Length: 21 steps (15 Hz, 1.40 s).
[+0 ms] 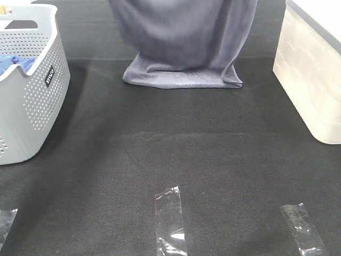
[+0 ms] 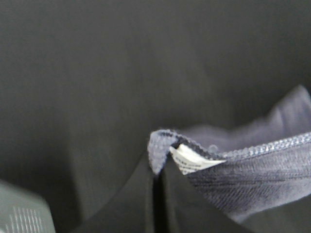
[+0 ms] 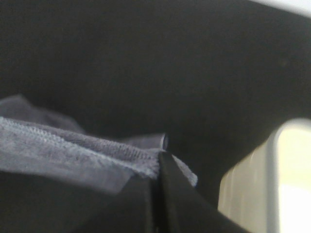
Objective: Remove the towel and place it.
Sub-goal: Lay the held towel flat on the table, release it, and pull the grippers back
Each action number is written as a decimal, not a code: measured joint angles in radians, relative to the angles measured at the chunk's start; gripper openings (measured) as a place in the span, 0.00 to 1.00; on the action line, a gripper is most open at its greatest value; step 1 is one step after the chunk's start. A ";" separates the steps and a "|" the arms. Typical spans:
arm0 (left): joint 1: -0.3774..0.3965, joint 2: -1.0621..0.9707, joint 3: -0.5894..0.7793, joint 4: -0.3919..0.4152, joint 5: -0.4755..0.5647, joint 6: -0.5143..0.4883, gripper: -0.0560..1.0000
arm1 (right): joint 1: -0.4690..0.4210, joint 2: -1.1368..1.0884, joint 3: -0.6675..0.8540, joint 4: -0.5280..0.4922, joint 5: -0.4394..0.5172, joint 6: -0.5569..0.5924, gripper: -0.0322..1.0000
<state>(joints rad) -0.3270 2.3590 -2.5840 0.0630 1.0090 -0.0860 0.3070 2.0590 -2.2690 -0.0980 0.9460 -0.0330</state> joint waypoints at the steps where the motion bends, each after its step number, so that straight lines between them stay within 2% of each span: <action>1: 0.001 0.000 0.000 -0.021 0.066 0.005 0.05 | -0.001 0.000 0.000 0.023 0.072 0.000 0.03; 2: 0.001 -0.001 0.000 -0.043 0.129 0.009 0.05 | -0.001 0.003 0.000 0.043 0.145 0.000 0.03; 4: 0.006 -0.001 0.000 -0.063 0.178 0.010 0.05 | -0.003 0.020 0.000 0.072 0.248 0.000 0.03; 7: 0.017 -0.012 0.019 -0.134 0.196 -0.001 0.05 | -0.010 0.026 0.043 0.082 0.262 -0.001 0.03; 11: -0.035 -0.216 0.361 -0.063 0.196 -0.006 0.05 | -0.013 -0.084 0.305 0.153 0.264 -0.001 0.03; 15: -0.075 -0.424 0.734 -0.063 0.192 -0.031 0.05 | -0.012 -0.264 0.575 0.289 0.267 -0.024 0.03; 16: -0.075 -0.424 0.734 -0.063 0.192 -0.031 0.05 | -0.012 -0.264 0.575 0.289 0.267 -0.024 0.03; 19: -0.158 -0.579 1.002 -0.081 0.187 -0.050 0.05 | -0.012 -0.402 0.780 0.321 0.267 -0.035 0.03; 21: -0.218 -0.687 1.147 -0.093 0.177 -0.108 0.05 | -0.012 -0.505 0.911 0.346 0.267 -0.035 0.03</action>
<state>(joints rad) -0.5450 1.6720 -1.4370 -0.0300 1.1860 -0.1940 0.2950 1.5540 -1.3580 0.2480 1.2130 -0.0680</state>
